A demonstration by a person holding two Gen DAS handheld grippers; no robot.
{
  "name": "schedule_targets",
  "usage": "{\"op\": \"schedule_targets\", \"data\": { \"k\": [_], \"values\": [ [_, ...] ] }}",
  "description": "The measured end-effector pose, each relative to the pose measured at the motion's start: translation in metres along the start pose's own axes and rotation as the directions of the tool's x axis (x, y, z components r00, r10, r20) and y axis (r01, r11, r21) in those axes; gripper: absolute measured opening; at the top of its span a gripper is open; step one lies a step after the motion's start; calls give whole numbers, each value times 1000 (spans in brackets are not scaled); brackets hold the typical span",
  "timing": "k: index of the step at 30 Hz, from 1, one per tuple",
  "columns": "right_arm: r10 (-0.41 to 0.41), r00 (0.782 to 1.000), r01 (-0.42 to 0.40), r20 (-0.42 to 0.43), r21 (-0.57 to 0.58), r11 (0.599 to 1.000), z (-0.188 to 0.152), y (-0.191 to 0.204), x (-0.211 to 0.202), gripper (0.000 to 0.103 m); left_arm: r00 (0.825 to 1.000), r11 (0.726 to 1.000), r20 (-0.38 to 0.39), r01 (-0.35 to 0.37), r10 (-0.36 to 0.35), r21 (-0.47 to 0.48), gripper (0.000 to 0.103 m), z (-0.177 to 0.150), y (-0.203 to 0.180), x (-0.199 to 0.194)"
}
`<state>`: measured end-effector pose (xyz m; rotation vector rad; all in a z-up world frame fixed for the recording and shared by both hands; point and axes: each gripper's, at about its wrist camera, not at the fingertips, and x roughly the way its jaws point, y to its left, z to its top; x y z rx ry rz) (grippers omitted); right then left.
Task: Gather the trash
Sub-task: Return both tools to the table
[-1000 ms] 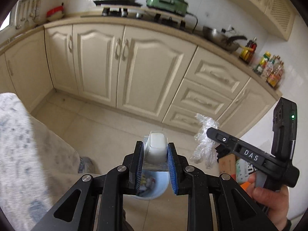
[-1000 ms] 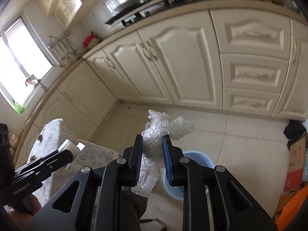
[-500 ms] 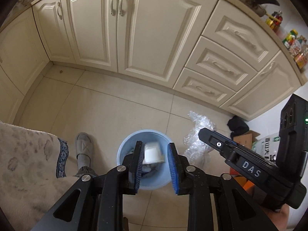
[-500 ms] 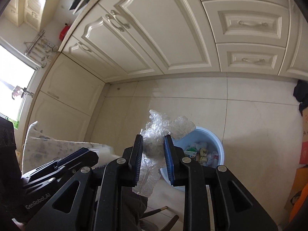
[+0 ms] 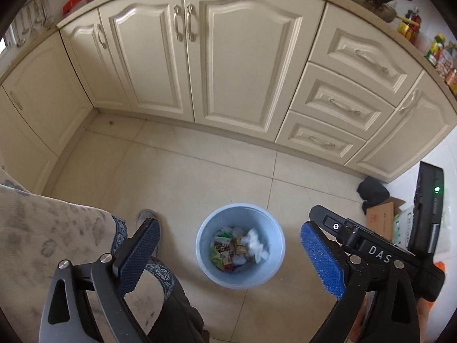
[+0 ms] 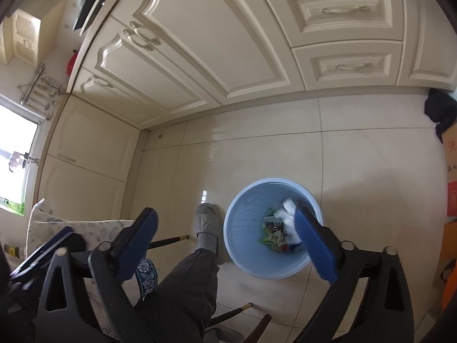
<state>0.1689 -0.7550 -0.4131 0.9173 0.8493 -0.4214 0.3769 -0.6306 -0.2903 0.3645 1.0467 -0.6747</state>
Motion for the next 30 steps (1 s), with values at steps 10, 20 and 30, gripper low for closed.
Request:
{"op": "schedule_targets", "data": {
  "k": [10,20,30],
  "values": [
    [44,994,-40,103,-38,998,-2,41,-60,103,988,1000,157,2,0,-10,102,-51,17,-110],
    [188,968,-142,164,-257,956,-32,169,-121,103,931,988,358,-18,72,-152,102,-137,125,-252],
    [280,948,-160,149,-536,829,-107,311,-153,103,843,936,464,-123,274,-330,102,-244,220,-357]
  ]
}}
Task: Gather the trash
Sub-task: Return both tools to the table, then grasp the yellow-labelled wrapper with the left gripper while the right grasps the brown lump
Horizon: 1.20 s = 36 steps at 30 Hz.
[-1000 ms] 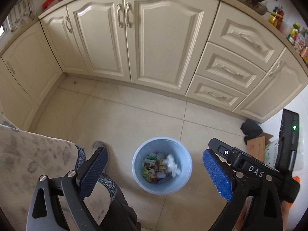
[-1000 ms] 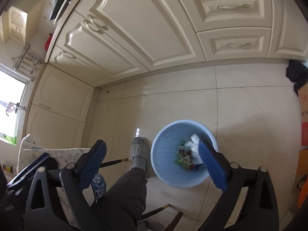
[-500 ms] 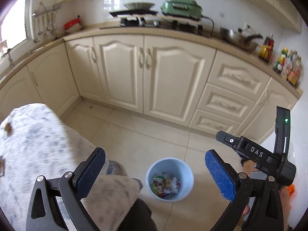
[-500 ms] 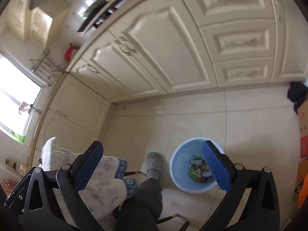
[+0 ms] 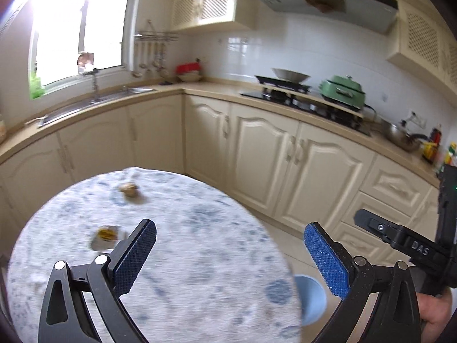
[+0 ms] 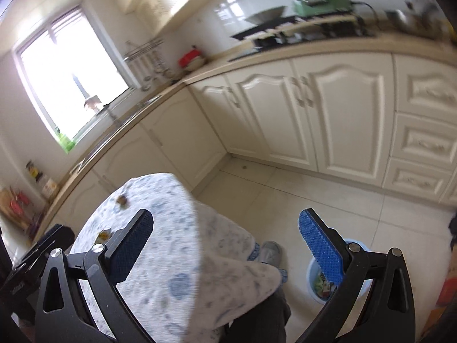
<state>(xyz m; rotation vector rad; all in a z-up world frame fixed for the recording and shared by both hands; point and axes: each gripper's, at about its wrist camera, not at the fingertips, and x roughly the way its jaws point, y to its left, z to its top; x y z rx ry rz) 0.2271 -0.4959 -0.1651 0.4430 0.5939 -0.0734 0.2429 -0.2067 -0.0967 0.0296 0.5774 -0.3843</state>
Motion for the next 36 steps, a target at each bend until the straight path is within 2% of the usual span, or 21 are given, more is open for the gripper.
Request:
{"op": "schedule_targets", "data": {
  "k": [9,16,20,28,29,34,36],
  "values": [
    [25,1000,-21,17,-208,978,-15,112,17,103,988,988,72,-132,138,-80,102,-34,90,-66],
    [58,998,-60,-17,-293,954,-32,166,47,103,979,972,34,-194,200,-136,102,-62,140,-67],
    [58,997,-69,-44,-307,949,-38,178,66,103,978,971,-12,-206,206,-121,102,-67,146,-48],
    [31,996,-52,-80,-284,957,-37,167,95,103,972,978,-129,-206,199,-44,102,-62,141,17],
    [29,996,-52,-83,-280,959,-37,165,98,103,970,978,-143,-204,197,-37,102,-51,142,33],
    [31,992,-64,-120,-280,958,-33,160,122,103,955,978,-224,-207,194,-33,100,-41,152,76],
    [36,990,-73,-134,-280,957,-31,160,133,103,950,978,-250,-205,188,-45,94,-20,157,98]
  ]
}}
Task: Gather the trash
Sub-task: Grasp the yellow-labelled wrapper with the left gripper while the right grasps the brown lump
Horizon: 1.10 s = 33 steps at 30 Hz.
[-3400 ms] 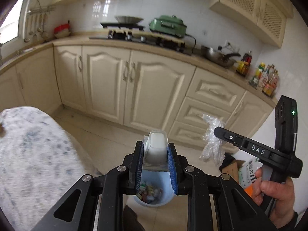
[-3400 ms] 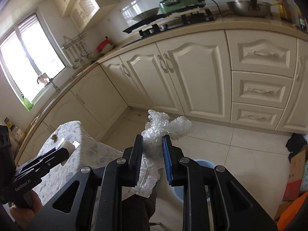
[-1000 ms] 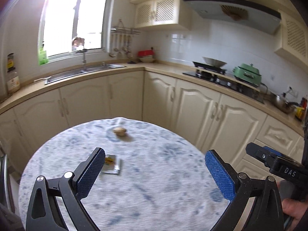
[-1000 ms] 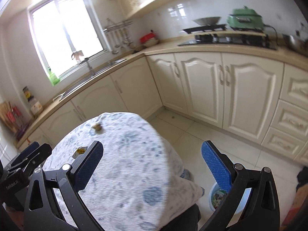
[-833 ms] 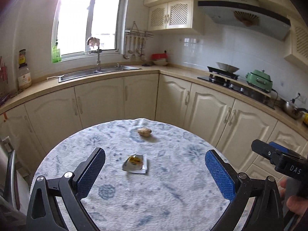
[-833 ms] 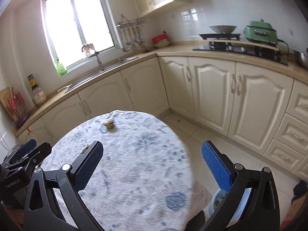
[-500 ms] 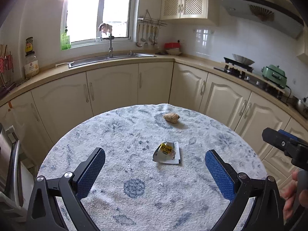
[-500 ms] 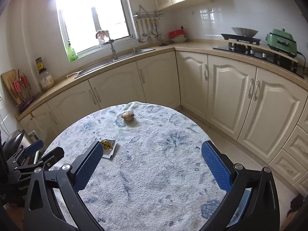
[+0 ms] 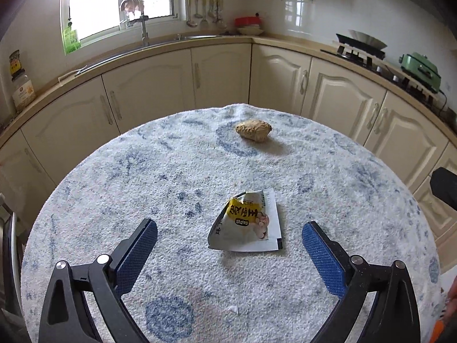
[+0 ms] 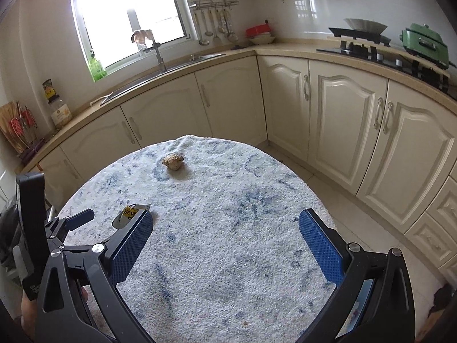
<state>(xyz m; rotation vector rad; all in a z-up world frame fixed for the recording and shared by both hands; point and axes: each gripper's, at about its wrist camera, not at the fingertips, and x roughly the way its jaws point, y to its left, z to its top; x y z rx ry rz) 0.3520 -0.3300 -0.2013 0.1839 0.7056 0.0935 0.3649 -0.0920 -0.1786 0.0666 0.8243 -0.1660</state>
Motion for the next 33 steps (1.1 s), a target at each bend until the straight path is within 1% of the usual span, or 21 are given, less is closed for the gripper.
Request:
{"op": "schedule_targets", "data": {
  "k": [1,4,5,6,8,9,11,12,13,14,16,20,25,30,33],
  "values": [
    [4,1000,-4,-7,0,1000,1,0,5,103,1000,1000,-15,6,-6,-6,92,3,2,6],
    [17,1000,-17,-21,2,1000,5,-1,20,103,998,1000,-54,15,-16,-11,77,14,0,28],
    [20,999,-20,-25,2,1000,6,-1,23,103,997,1000,-78,26,-27,-12,67,15,0,35],
    [21,999,-21,-30,0,1000,7,-1,28,103,997,1000,-77,23,-23,-7,67,15,-3,39],
    [21,999,-21,-42,-3,1000,9,-1,37,103,997,999,-73,36,-35,4,57,16,-4,40],
    [22,999,-22,-47,-3,1000,10,-1,40,103,997,999,-70,40,-39,10,51,16,-5,41],
    [21,998,-21,-57,-8,1000,12,0,47,103,996,998,-61,66,-66,4,48,15,-3,40],
    [20,998,-21,-61,-12,1000,14,1,49,103,995,997,-56,83,-83,-8,41,15,0,41],
    [19,998,-20,-66,-17,1000,15,2,52,103,995,996,-47,89,-90,-16,31,16,3,39],
    [18,997,-20,-69,-21,1000,16,4,55,103,994,995,-55,97,-98,-22,17,16,7,41],
    [17,997,-19,-74,-26,999,18,6,59,103,990,991,-57,126,-128,-37,14,15,13,44],
    [15,996,-18,-83,-35,999,19,13,65,103,988,989,-51,142,-144,-36,11,12,16,41],
    [10,996,-16,-93,-58,998,21,25,70,103,979,977,-49,195,-199,-83,9,9,24,33],
    [1,995,-11,-104,-96,995,27,38,80,103,984,979,-15,176,-179,-99,7,8,38,19],
    [4,993,-18,-119,-116,993,33,47,92,103,987,982,20,160,-158,-103,7,8,51,5]
  ]
}}
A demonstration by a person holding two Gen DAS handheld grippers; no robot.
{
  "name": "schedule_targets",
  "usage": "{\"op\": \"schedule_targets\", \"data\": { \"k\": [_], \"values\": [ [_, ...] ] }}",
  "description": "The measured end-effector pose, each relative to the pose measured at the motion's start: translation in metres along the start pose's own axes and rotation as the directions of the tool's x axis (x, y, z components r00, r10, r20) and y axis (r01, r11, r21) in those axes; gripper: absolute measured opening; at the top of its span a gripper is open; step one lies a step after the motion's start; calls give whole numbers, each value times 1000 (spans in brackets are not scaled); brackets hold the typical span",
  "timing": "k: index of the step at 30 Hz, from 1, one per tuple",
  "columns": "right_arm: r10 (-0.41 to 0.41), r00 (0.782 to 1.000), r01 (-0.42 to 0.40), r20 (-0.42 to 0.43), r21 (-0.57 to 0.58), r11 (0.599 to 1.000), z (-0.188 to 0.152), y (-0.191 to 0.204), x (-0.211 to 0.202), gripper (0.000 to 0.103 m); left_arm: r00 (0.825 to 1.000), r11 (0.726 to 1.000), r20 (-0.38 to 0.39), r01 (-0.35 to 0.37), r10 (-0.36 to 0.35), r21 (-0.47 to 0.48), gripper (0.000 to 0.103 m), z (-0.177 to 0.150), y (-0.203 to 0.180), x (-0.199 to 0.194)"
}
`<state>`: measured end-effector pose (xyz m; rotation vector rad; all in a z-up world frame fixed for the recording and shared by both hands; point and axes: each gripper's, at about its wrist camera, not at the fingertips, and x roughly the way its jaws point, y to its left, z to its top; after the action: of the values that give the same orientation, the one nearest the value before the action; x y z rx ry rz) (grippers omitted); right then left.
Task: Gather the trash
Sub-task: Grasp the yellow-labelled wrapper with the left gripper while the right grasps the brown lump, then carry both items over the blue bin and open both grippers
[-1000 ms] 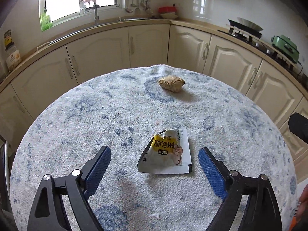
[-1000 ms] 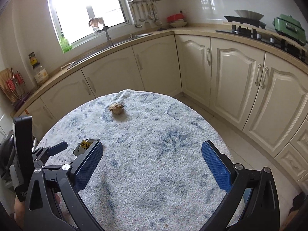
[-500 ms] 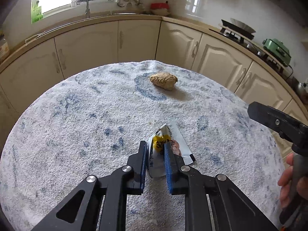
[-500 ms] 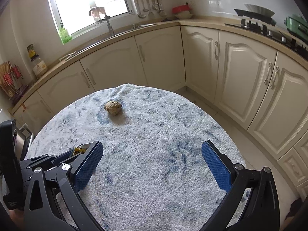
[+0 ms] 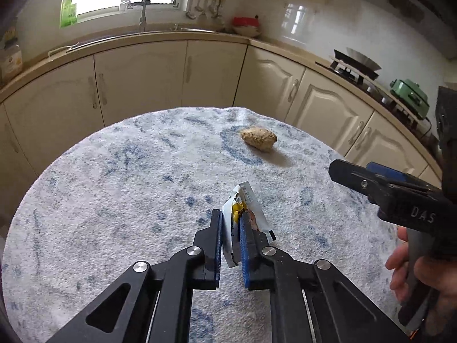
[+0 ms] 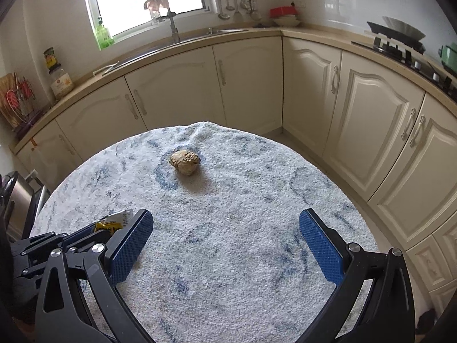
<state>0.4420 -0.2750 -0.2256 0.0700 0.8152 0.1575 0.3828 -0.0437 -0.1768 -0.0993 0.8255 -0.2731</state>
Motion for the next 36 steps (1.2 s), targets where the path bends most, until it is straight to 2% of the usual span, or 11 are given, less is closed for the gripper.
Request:
{"op": "schedule_targets", "data": {
  "k": [9,11,16,17,18,19,24,36],
  "values": [
    [1,999,-3,-46,-40,999,23,23,51,103,996,996,72,-53,58,-68,7,-2,33,-17],
    [-5,998,2,-55,-51,999,30,26,64,101,997,994,64,-39,46,-97,7,-4,40,-16],
    [-4,995,-5,-103,-86,996,38,37,100,74,994,992,88,-61,70,-106,7,-2,45,-21],
    [-18,995,8,-96,-100,995,39,39,102,73,994,992,87,-57,67,-111,7,-2,47,-21],
    [-11,996,0,-93,-112,994,41,42,102,63,994,992,85,-57,67,-114,7,-2,48,-20],
    [4,996,-15,-89,-117,993,42,44,102,40,994,992,83,-61,71,-114,7,-2,49,-19],
    [8,996,-20,-88,-130,991,34,49,93,38,994,991,83,-59,69,-124,7,-1,54,-20],
    [91,993,-97,-77,-67,993,-20,40,15,37,991,994,130,-6,21,-112,7,-4,50,-34]
  ]
}}
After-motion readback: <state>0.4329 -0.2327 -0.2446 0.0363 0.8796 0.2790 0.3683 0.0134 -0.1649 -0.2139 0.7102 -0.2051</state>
